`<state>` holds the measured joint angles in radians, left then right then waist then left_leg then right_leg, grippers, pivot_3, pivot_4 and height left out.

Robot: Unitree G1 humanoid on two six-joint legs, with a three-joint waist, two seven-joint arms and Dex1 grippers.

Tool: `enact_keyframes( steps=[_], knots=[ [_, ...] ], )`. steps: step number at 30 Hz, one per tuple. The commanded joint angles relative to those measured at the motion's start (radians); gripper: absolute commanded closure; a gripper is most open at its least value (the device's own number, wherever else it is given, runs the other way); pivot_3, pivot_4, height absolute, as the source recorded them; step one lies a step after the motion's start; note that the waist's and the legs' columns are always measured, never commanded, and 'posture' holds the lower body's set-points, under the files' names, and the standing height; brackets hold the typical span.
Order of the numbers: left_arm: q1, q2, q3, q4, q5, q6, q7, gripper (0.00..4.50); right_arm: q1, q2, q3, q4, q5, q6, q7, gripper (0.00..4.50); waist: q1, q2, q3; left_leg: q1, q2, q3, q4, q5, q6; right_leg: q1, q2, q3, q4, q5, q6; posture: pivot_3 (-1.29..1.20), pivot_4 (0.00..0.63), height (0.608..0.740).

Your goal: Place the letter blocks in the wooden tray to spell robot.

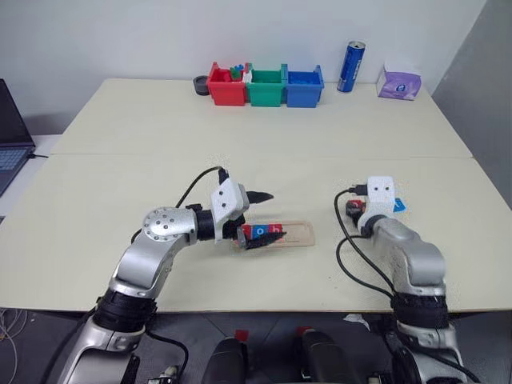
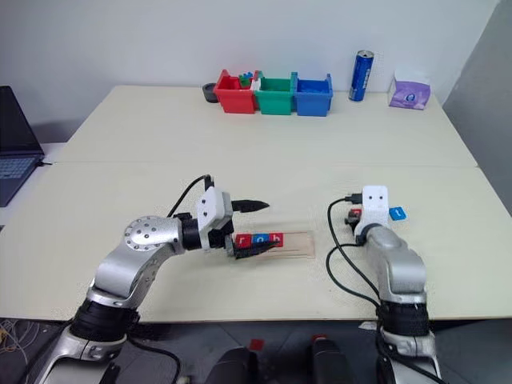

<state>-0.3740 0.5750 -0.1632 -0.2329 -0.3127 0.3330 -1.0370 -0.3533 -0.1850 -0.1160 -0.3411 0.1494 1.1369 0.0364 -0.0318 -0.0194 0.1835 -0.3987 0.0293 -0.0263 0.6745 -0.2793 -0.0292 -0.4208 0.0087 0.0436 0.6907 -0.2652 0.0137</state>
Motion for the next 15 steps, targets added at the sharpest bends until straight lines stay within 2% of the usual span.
enact_keyframes(
  steps=[1, 6, 11, 15],
  knots=[
    [0.021, 0.026, -0.003, -0.06, -0.026, -0.02, -0.045, 0.0, 0.05, -0.011, -0.015, -0.187, 0.056, 0.235, 0.034, 3.05, 0.0, 0.0, 0.0, 0.0, 0.0, -0.001, 0.0, 0.0, 0.0, 0.0, 0.0, 0.0, 0.0, 0.0, 0.0, 0.0, 0.15, 0.74],
    [0.032, 0.026, 0.004, -0.061, -0.029, -0.012, -0.051, 0.0, 0.038, 0.06, -0.022, -0.32, 0.065, 0.441, 0.029, 3.05, -0.001, 0.0, 0.0, 0.001, 0.0, 0.0, 0.0, 0.0, 0.0, 0.001, 0.001, 0.0, -0.001, -0.003, 0.005, 0.0, 0.15, 0.74],
    [0.032, 0.024, 0.005, -0.064, -0.032, -0.003, -0.044, 0.0, 0.032, 0.093, -0.013, -0.332, 0.055, 0.477, 0.022, 3.05, -0.001, 0.0, 0.0, 0.001, 0.001, 0.0, 0.0, 0.0, 0.0, 0.001, 0.002, -0.001, -0.001, -0.003, 0.005, 0.0, 0.15, 0.74],
    [0.03, 0.027, 0.009, -0.054, -0.033, -0.005, -0.045, 0.0, 0.022, 0.099, -0.022, -0.32, 0.074, 0.477, 0.049, 1.67, -0.001, 0.0, 0.0, 0.001, 0.001, 0.001, 0.0, 0.0, 0.0, 0.001, 0.002, -0.001, -0.002, -0.003, 0.005, 0.0, 0.15, 0.74]
  ],
)
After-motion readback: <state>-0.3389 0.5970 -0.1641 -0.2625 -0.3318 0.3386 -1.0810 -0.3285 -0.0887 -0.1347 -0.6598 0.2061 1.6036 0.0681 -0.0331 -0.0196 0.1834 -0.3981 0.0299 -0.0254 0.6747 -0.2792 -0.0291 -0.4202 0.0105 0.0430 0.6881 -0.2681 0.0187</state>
